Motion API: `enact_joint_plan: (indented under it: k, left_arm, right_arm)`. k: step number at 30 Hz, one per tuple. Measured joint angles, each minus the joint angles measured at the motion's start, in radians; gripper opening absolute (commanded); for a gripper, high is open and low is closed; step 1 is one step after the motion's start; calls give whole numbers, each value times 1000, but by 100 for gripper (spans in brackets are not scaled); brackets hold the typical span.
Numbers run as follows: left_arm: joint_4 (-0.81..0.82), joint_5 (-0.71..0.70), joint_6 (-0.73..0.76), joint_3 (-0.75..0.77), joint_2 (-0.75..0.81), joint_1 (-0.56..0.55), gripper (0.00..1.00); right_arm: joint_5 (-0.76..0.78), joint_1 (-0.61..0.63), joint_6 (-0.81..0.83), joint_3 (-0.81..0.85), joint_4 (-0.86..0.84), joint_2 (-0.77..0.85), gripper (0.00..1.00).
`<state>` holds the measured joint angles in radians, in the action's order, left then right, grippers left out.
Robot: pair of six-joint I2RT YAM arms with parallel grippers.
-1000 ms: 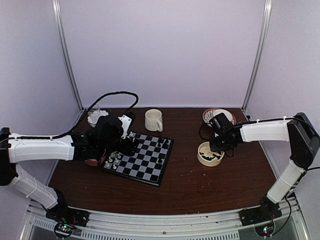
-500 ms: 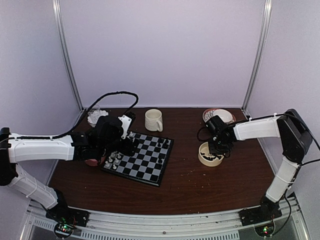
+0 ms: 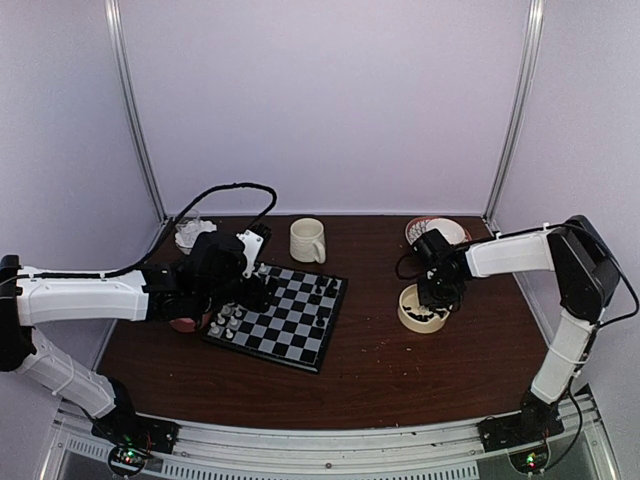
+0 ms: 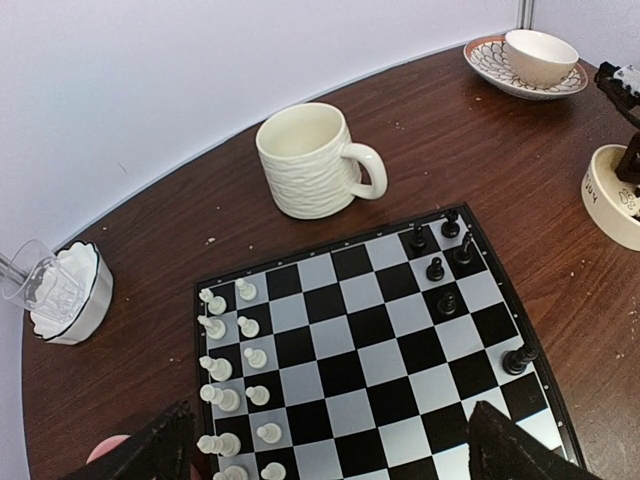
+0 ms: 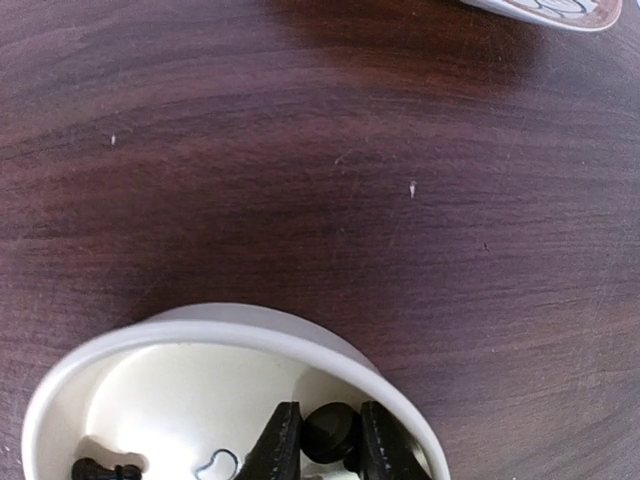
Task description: Set up the chess pieces on the board
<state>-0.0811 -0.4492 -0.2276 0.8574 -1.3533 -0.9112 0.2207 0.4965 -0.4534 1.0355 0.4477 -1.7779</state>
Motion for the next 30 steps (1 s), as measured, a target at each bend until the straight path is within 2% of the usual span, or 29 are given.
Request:
enact_joint_plan:
  k: [4,9,16,20,30]
  left_arm:
    - [0,0,0,0,0,0,94]
    - [-3,0,1,0,0,0,94]
    - [-3,31,-3,0,10,0,93]
    - [-3,88,-3,0,21,0,91]
    - [50,305,10,-6,21,0,83]
  right_arm:
    - [-26,-6,1,14,-19,-10,8]
    - [-73,-14,11,-7,-61,9,9]
    - [-163,-14,32,-173,-188,209,9]
    - [-229,-14,38,-226,-282,295,5]
    - [-418,-14,4,-375,-494,460,7]
